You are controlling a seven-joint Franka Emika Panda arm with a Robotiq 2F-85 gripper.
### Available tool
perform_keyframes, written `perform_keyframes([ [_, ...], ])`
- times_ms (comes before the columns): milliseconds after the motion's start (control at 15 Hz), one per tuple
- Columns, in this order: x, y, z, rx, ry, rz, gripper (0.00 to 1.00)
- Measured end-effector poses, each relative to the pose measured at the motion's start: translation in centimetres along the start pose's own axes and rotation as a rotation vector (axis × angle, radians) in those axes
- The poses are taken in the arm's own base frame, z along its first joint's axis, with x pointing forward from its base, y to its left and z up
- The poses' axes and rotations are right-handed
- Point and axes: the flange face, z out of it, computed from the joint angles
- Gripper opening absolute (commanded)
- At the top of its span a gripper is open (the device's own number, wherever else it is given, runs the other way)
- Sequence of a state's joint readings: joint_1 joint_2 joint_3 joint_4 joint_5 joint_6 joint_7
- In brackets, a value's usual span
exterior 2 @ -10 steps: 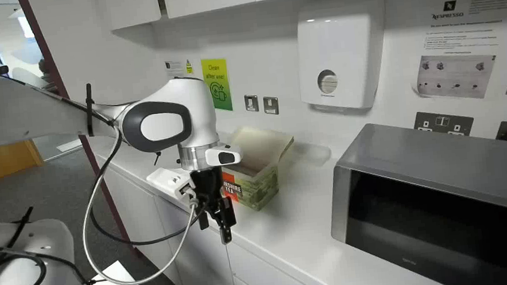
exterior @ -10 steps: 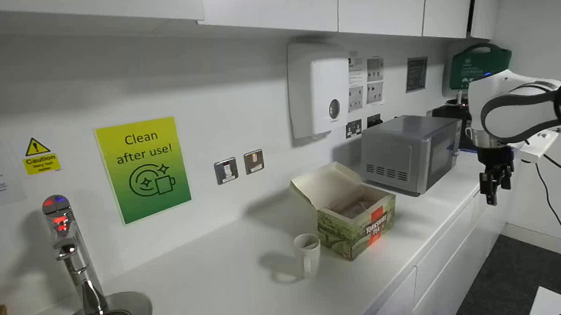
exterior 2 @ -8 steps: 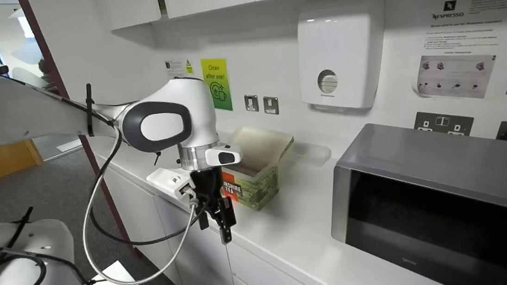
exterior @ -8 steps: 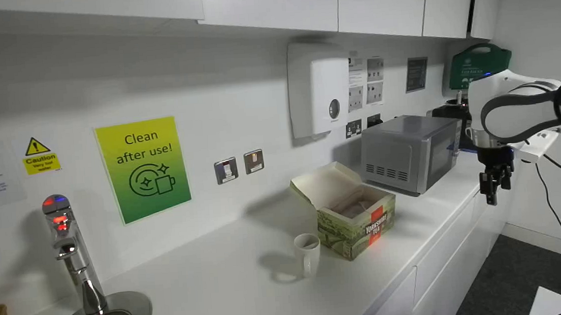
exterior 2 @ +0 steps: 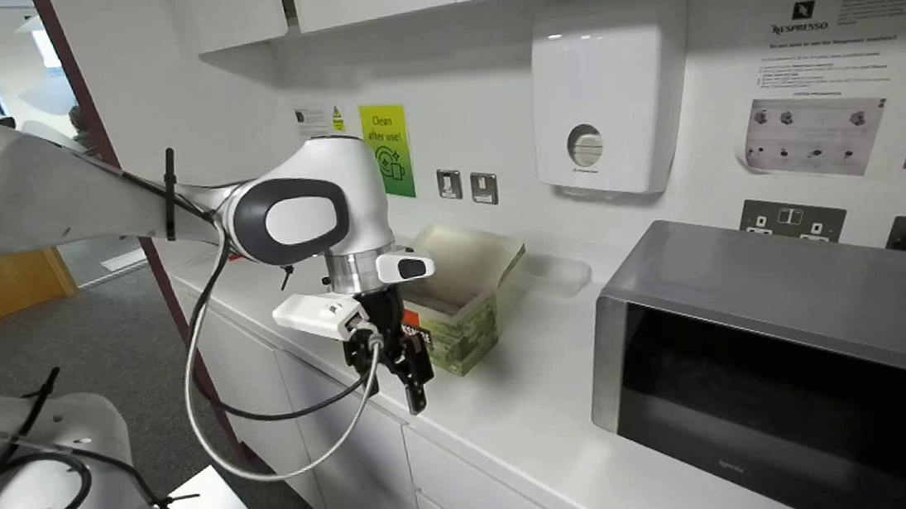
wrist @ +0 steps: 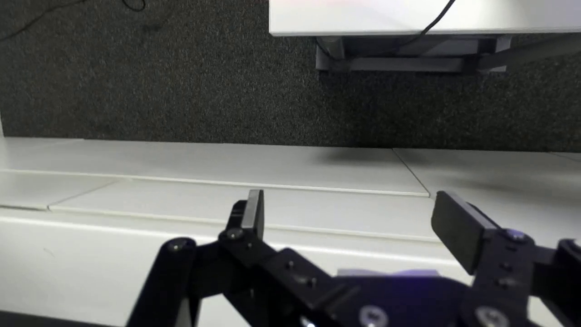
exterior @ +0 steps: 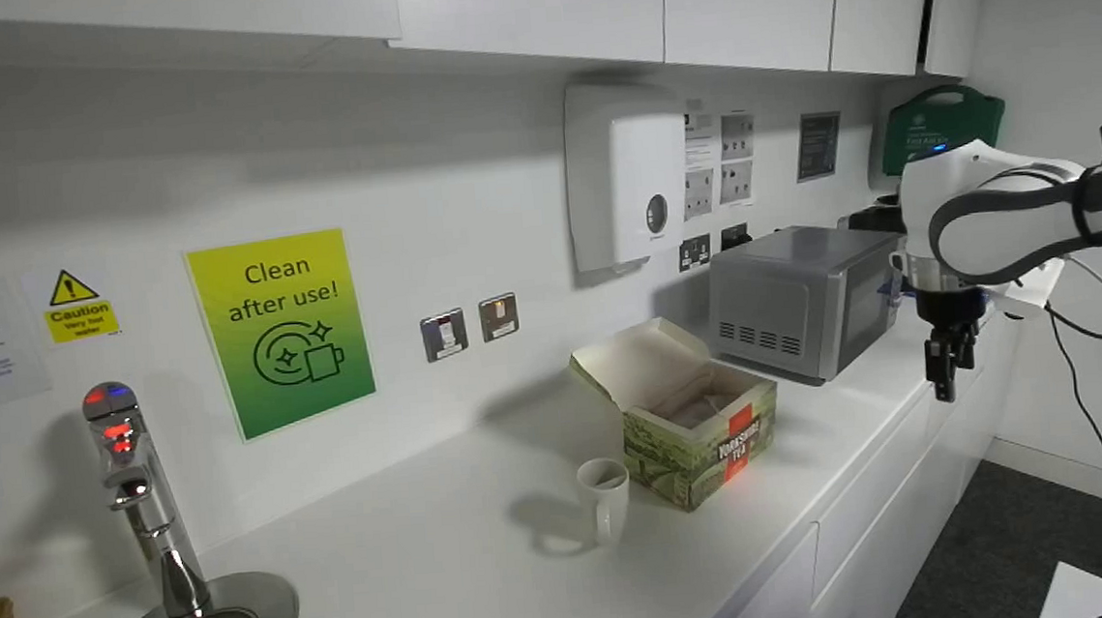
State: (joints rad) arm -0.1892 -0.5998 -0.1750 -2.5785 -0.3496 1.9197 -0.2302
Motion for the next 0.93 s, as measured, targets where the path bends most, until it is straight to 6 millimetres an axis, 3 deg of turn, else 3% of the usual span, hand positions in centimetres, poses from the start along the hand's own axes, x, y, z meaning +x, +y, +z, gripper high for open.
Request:
perform_keyframes([
  [333,3.9,-4.8,-1.8,-0.03,0.064,-0.176,1.0],
  [733,6.2,-12.7,-4.1,0.152,0.136,-0.415,1.0],
  [933,6.2,-13.8,-4.4,0.176,0.143,-0.474,1.0],
])
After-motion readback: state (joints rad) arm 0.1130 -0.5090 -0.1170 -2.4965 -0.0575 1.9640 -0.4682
